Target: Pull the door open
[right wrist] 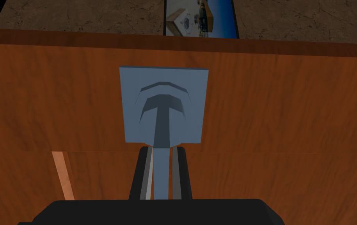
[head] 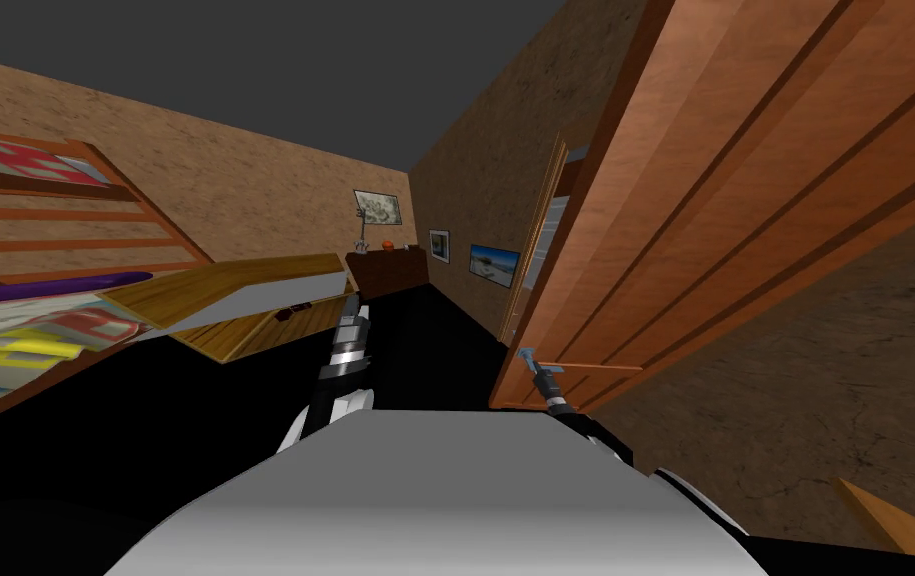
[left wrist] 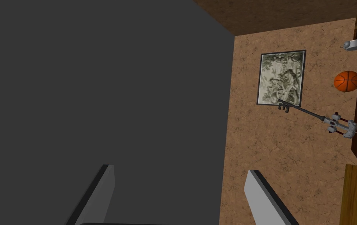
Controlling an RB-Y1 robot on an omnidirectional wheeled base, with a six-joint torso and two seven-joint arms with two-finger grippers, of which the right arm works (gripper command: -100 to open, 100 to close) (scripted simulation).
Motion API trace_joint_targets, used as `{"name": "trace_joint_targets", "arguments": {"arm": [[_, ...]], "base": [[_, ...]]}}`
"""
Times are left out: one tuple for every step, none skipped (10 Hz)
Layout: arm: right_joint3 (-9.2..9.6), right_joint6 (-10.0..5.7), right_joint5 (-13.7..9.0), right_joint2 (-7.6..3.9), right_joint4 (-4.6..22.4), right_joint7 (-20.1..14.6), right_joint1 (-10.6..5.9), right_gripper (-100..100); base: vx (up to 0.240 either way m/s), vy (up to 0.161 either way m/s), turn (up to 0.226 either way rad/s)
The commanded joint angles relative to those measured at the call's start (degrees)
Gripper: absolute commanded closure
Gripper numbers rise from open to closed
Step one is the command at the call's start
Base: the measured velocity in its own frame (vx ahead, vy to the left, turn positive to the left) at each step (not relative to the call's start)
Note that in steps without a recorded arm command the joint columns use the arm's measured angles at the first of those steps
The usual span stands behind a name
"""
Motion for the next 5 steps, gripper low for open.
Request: {"name": "trace_joint_targets", "arguments": {"arm": [[0.16, 0.21, -0.24, -0.85, -2.44, 0.09, 1.90, 100], [1.59, -2.77, -0.39, -1.89, -1.56, -0.98, 3.49, 100], [1.59, -3.02, -0.39, -1.89, -0.94, -0.98, 3.48, 100], [1.59, -3.02, -0.39, -1.89, -1.56, -0.98, 3.49, 100], [2.39, -4.85, -0.47, -2.48, -1.07, -1.57, 4.38, 100]], "base": [[-0.031, -0.011, 0.010], [-0.049, -0.027, 0.063], [-0.053, -0.018, 0.035], [-0.030, 0.001, -0.021], [-0.028, -0.003, 0.030]]}}
